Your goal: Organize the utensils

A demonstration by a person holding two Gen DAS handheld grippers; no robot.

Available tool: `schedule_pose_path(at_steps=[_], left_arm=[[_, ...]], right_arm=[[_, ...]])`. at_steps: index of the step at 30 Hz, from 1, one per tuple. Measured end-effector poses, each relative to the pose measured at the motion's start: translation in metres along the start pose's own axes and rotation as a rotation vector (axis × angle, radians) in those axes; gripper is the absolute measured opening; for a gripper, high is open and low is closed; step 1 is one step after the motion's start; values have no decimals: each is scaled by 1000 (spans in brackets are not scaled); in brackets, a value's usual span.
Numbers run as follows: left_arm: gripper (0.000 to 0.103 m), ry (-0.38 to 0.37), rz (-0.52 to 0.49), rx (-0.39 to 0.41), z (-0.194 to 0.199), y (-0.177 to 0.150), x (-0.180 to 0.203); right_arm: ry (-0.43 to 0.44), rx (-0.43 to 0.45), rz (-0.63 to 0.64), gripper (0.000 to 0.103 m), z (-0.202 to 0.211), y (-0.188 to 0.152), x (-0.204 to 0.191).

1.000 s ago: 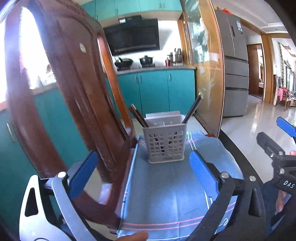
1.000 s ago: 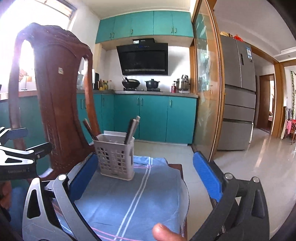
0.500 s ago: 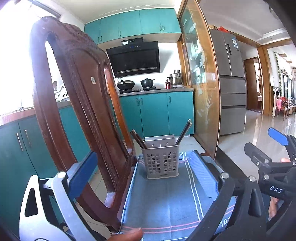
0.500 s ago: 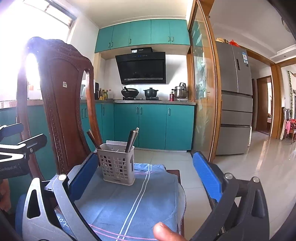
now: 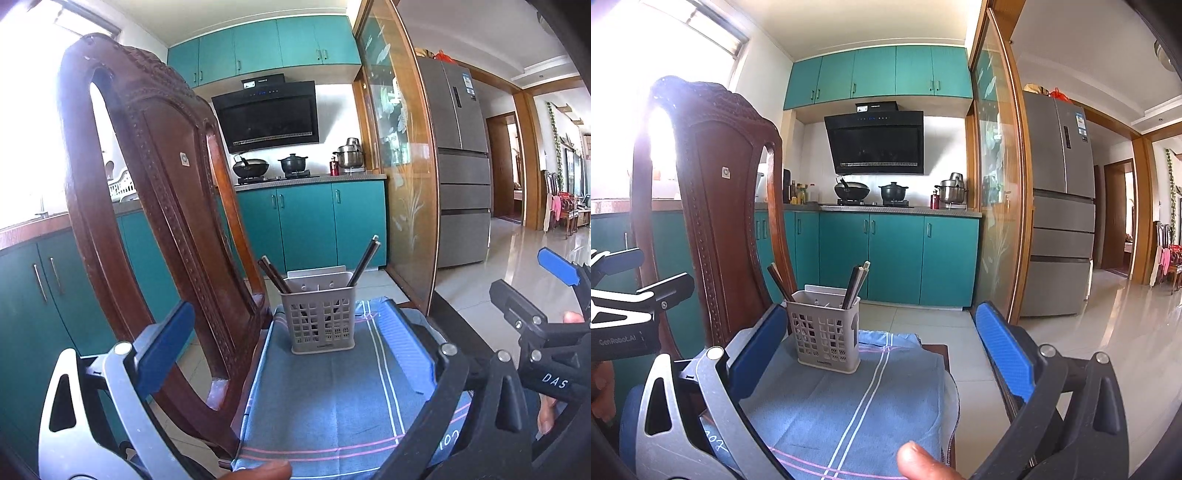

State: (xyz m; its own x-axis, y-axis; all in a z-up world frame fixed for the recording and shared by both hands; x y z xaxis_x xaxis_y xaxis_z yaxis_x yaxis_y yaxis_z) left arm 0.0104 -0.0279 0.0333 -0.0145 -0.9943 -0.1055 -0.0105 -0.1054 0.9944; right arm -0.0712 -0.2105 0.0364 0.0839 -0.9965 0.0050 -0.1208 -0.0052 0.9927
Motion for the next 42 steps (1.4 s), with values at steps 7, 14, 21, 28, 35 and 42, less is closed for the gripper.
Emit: schedule_pose_path(at_steps=[7,14,21,28,35,42], left_arm=[[99,-2,3,-4,-1,-1,-1],[99,-1,4,-7,-1,0,-1],[99,-4,16,-8,-1,1,-4],[99,-8,19,-9,2,1,-4],[99,-12,25,-9,1,1,-5],[99,-29,29,-64,-12,-8,0]], right_arm=[[4,-1,3,100,1,0,-1],[2,9,10,100,0,4,-3],[3,20,21,100,2,7,-6],[6,21,32,100,1,9,-11],[10,10,39,100,-4,8,-15],[8,-54,-5,100,-25,-10,-10]])
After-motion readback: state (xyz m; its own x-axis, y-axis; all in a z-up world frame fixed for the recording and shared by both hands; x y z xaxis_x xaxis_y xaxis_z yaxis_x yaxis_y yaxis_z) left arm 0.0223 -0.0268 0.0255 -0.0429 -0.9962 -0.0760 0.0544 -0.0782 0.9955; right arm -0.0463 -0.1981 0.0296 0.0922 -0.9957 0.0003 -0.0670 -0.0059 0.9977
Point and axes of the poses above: each gripper's, at about its wrist camera, not at the fingertips, and z roughly against the way its jaws point, x to its right, y to its top, the point moved 3 cm from there along -z, roughly the way its jaws point, and after that the axes turned 13 degrees about x, right-handed, at the moved point
